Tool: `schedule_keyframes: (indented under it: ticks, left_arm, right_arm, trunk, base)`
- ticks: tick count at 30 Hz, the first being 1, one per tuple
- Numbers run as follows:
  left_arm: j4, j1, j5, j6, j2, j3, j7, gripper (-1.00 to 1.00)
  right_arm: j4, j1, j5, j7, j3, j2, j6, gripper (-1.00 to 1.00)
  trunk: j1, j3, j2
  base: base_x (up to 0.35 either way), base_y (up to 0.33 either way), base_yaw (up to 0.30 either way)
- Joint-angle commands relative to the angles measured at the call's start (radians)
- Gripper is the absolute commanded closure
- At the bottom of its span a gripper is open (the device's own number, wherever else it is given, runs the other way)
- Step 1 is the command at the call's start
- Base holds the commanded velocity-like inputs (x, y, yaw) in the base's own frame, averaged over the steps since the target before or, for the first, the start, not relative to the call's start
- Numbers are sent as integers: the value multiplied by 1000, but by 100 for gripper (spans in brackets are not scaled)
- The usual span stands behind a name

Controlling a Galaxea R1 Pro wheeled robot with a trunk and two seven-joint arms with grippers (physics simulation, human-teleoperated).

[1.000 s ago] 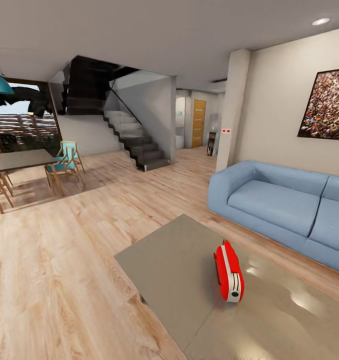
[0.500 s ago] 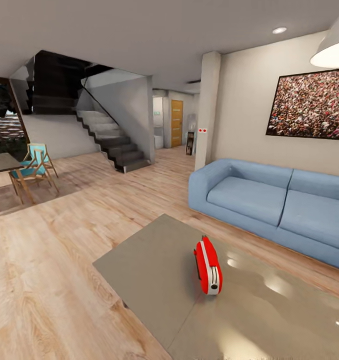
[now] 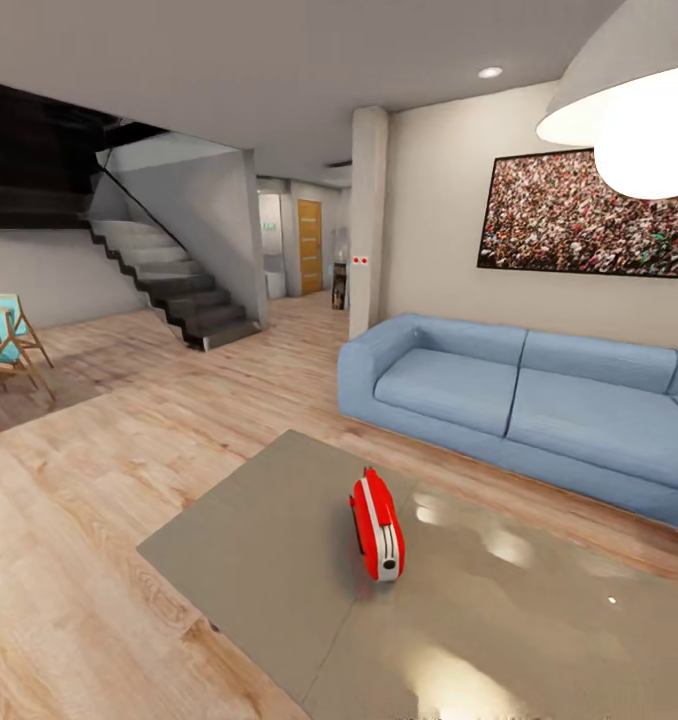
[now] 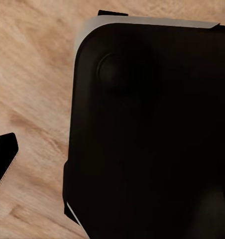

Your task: Turn on the radio receiver that's on the table in the living room.

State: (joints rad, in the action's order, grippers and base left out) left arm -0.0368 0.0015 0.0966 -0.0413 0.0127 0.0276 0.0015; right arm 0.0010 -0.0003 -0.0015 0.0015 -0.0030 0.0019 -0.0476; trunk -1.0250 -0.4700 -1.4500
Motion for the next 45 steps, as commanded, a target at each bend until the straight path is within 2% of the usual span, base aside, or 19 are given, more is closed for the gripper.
schedule_keyframes:
  ticks: [1,19,26,35,45]
  left_arm:
    - [0,0,0,0,0,0,0,-100]
    - [0,0,3,0,1,0,0,-100]
    - [0,0,0,0,0,-1,0,-100]
    - [0,0,-1,0,0,-2,0,-100]
    - [0,0,-2,0,0,-4,-3,-100]
  right_arm:
    - [0,0,0,0,0,0,0,-100]
    - [0,0,0,0,0,0,0,-100]
    - [0,0,0,0,1,0,2,-100]
    - [0,0,0,0,5,0,2,-100]
    - [0,0,0,0,5,0,2,-100]
  trunk:
    - [0,0,0]
    - [0,0,0]
    - [0,0,0]
    - [0,0,0]
    - [0,0,0]
  base:
    - [0,0,-282]
    - [0,0,-269]
    - [79,7,-9]
    - [266,204,0]
    - [22,31,0]
